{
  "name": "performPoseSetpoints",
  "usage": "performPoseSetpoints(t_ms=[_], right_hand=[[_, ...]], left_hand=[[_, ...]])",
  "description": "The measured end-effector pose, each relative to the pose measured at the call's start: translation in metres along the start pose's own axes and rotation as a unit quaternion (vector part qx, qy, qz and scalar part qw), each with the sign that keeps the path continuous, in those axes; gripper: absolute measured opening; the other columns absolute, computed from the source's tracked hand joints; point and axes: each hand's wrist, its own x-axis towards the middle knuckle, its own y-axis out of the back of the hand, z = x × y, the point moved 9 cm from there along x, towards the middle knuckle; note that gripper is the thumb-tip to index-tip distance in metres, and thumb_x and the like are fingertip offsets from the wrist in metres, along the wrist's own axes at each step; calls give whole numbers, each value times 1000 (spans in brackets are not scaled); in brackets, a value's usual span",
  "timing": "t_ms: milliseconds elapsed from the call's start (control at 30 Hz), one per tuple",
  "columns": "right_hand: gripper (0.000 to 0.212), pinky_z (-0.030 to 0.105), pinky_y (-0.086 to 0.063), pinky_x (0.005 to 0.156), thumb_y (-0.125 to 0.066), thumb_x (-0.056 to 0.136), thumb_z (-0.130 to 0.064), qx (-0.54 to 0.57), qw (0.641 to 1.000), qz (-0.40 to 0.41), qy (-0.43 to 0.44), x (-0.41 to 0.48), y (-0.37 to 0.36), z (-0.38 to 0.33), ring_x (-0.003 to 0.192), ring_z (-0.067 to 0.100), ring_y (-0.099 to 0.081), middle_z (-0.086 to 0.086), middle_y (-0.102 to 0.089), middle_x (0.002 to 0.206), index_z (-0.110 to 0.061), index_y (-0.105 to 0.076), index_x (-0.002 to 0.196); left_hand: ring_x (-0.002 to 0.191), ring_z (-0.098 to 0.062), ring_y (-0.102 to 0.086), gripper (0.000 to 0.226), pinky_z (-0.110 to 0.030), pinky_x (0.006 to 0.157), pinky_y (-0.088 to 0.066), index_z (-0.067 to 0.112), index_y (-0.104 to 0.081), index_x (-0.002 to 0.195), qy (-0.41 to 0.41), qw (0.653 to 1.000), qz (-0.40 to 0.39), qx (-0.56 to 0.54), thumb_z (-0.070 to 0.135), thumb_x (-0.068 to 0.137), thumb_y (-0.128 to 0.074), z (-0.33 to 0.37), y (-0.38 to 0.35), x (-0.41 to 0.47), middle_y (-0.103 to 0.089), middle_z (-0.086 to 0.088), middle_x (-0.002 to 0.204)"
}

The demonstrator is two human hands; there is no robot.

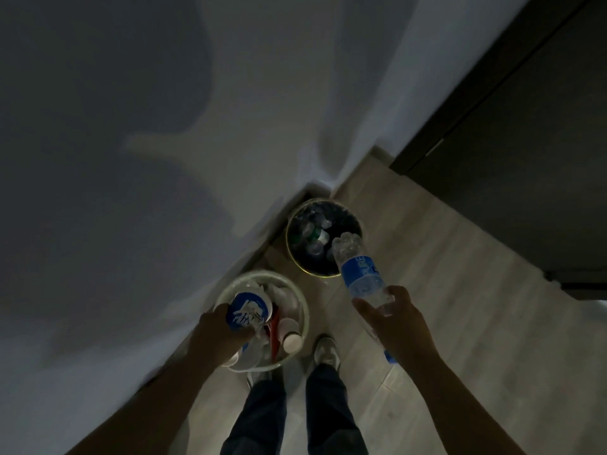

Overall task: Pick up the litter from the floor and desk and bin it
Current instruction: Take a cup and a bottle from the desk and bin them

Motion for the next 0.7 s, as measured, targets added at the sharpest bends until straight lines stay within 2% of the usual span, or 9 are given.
performPoseSetpoints(t_ms=[167,267,333,400,500,567,700], right_hand=[[69,16,-39,55,-68,80,-52,-24,1000,0,9,71,-30,14,79,11,-59,7,-63,105,-15,-36,130],[69,25,-45,64,-70,79,-50,-26,1000,3,10,109,-48,27,86,17,-61,7,-62,104,-16,-35,128],[66,30,-50,71,-71,79,-47,-27,1000,1,-1,132,-60,38,87,19,-62,7,-61,103,-16,-35,126],[63,32,-51,71,-71,80,-40,-24,1000,-2,-15,152,-69,47,85,20,-63,7,-60,103,-16,-34,125],[57,26,-46,59,-71,80,-31,-15,1000,-10,-22,176,-81,57,77,17,-60,10,-59,101,-17,-32,119],[53,24,-41,56,-71,80,-27,-17,1000,-10,-23,191,-88,61,78,18,-58,10,-57,104,-20,-29,111],[54,34,-51,69,-70,82,-28,-40,999,-7,-23,216,-95,62,85,26,-60,8,-52,105,-13,-34,120]], left_hand=[[81,-18,-59,51,-20,57,-42,10,-53,110,16,999,33,10,34,72,-77,-7,-38,67,-61,-2,95],[80,-16,-57,51,-20,60,-42,9,-55,112,21,998,47,31,38,75,-75,-16,-63,103,-62,-3,95],[77,-13,-56,51,-16,55,-39,9,-59,112,19,997,58,51,41,76,-74,-23,-79,124,-65,-5,97],[76,-12,-57,51,-14,54,-39,10,-60,111,17,995,72,67,45,77,-72,-28,-91,142,-67,-5,97],[80,-13,-62,56,-24,67,-54,13,-59,113,27,992,75,101,54,75,-69,-40,-110,168,-65,-5,99],[83,-15,-63,58,-30,73,-57,13,-58,115,35,990,73,115,54,75,-69,-45,-120,184,-64,-6,101],[102,-21,-59,64,-29,84,-51,11,-50,127,26,984,52,171,53,81,-63,-36,-134,203,-59,-10,117]])
